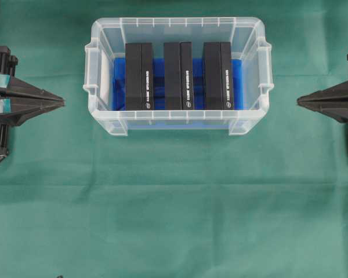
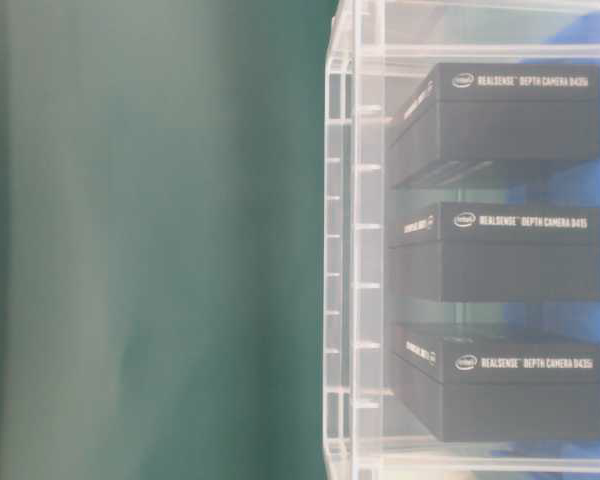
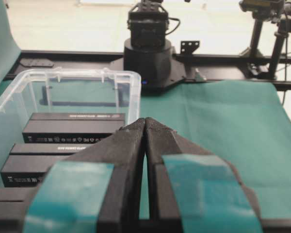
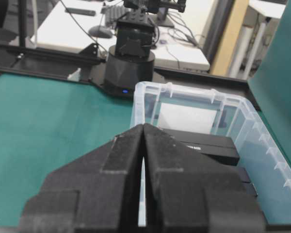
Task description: Take the box out of the case with the left arm.
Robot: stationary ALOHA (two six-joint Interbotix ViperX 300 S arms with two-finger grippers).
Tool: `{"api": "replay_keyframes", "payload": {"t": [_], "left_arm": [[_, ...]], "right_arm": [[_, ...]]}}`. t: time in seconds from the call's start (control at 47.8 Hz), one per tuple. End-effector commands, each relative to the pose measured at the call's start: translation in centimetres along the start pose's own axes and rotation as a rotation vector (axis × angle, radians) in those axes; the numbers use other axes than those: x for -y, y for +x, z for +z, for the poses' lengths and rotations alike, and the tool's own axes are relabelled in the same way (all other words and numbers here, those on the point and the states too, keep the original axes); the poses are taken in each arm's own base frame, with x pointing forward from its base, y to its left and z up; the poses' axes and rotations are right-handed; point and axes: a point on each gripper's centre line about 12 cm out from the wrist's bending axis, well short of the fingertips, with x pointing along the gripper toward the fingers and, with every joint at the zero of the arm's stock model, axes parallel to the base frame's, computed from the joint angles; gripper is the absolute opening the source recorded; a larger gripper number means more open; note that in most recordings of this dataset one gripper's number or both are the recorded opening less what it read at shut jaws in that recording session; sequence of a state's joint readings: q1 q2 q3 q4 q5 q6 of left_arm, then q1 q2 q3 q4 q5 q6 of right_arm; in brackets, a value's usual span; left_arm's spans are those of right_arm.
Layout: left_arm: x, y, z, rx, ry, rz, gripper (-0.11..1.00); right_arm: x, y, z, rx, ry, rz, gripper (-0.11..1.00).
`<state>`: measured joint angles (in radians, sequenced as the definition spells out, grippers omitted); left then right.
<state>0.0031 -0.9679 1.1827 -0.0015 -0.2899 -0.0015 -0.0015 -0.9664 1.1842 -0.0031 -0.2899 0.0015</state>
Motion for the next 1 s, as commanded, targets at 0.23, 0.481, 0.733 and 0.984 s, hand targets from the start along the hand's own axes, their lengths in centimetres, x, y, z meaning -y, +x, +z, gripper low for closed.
{"api": "replay_keyframes", "payload": {"t": [0.23,0.481,0.733,0.984], "left_arm": [[0.1,-0.1,1.5,-0.006,0.042,-0.01,0.02],[0.1,-0.3,4.5,0.002,0.038,-0.007,0.02],[0.1,-0.2,8.3,-0.038,0.037,-0.001,0.02],[0.0,-0.1,10.0,-0.067,0.036,0.001,0.02]], "right_arm": [[0.0,1.1,1.8,-0.066,0.003,-0.002,0.03],[0.1,1.7,5.3,-0.054,0.003,-0.004,0.03],[0.2,1.9,9.0,-0.043,0.006,-0.009,0.03],[0.2,2.2,9.8,-0.08,0.046,-0.01,0.03]]}}
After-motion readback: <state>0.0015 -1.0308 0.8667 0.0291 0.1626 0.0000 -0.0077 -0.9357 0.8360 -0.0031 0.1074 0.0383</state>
